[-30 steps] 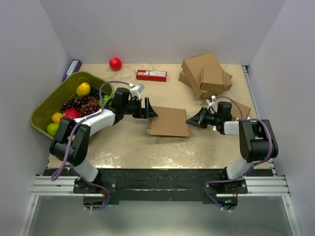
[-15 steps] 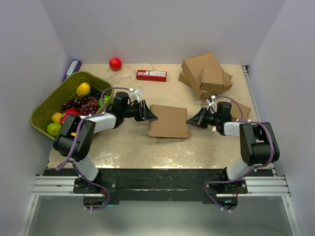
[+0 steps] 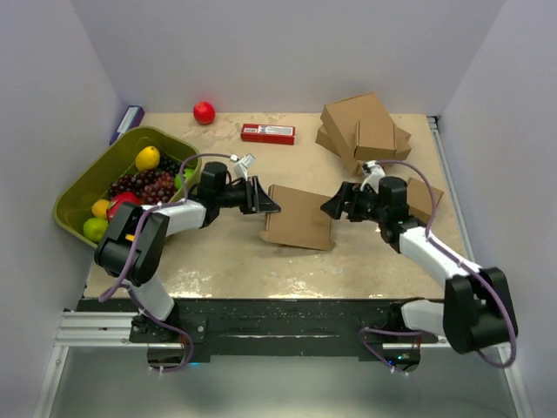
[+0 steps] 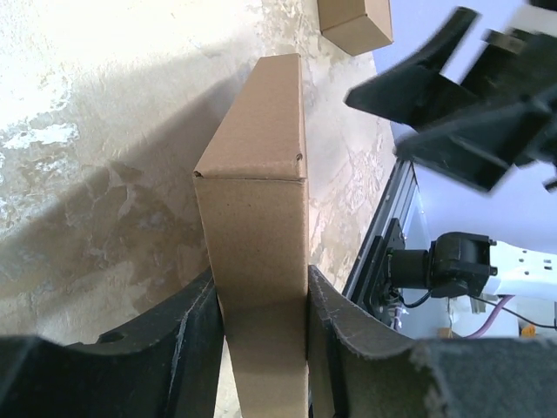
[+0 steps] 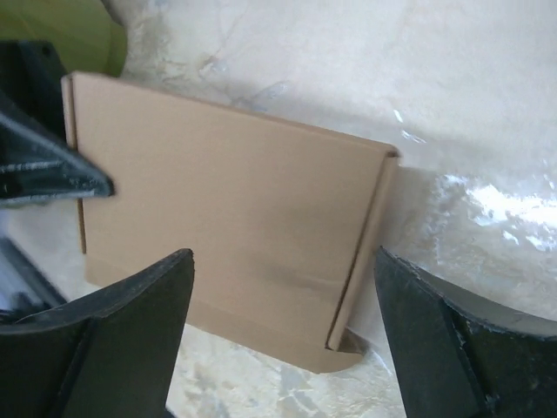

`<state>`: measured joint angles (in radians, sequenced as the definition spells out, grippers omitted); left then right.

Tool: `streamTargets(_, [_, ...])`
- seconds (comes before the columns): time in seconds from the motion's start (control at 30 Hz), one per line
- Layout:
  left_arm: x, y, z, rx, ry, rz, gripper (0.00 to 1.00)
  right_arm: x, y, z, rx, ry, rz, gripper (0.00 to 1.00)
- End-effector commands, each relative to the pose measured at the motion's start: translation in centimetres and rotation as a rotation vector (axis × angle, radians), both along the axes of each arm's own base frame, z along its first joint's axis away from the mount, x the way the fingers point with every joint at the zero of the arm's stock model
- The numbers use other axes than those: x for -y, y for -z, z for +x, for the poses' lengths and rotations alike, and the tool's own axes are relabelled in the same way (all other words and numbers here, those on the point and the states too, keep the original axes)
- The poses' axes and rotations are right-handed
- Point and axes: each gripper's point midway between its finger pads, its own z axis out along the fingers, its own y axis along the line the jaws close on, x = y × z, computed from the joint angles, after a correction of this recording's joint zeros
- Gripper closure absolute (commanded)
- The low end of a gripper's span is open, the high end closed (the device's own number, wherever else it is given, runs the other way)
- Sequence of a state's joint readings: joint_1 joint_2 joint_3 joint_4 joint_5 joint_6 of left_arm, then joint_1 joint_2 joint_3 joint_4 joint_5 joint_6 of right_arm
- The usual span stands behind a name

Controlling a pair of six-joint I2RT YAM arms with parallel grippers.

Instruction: Fold the paper box

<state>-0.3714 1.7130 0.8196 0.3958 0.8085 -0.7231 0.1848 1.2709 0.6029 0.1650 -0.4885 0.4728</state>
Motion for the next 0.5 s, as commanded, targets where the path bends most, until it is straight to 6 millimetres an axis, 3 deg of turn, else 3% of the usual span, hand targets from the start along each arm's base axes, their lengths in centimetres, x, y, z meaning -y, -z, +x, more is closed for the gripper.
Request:
streamTargets(0.0, [-0.3,-1.2,0.2,0.017,0.013,-0.045,1.00,-2.1,-4.1,-0.6,0.261,0.012,-0.301,0.12])
streamTargets(0.07, [-0.5,-1.3,0.3,0.014,0.013,-0.051,1.00,-3.1,-5.3,-1.2,0.323,-0.001,-0.342,0.12])
streamTargets(0.2, [-0.8,-1.3,0.3,-0.004,0.015,-0.064,1.00,-6.4,-5.4,-3.2,0.399,-0.051,-0.487,0.12])
streamTargets(0.23, [-0.8,-1.3,0.3,-0.010,0.022,-0.068,1.00,-6.1,-6.0,-2.8,0.435,0.000,-0.553,0.12])
streamTargets(0.27, [-0.9,-1.4,0.5,-0.009,0.019,-0.077,1.00,-7.9,-5.9,-4.0,0.460,-0.045,-0.578,0.12])
streamTargets(0.33, [-1.0,-1.3,0.3,-0.033,0.028,-0.095,1.00,-8.3,-5.3,-3.8,0.482,-0.003,-0.692,0.11])
streamTargets(0.37, [-1.2,-1.5,0.5,-0.027,0.026,-0.105,1.00,-9.5,-5.1,-4.7,0.504,-0.023,-0.724,0.11])
streamTargets(0.4, [-1.3,-1.6,0.5,-0.035,0.024,-0.112,1.00,-9.9,-3.9,-4.8,0.501,-0.028,-0.783,0.11])
streamTargets(0.47, [-1.4,-1.5,0.4,-0.037,0.026,-0.113,1.00,-10.9,-4.2,-5.3,0.556,-0.007,-0.848,0.10])
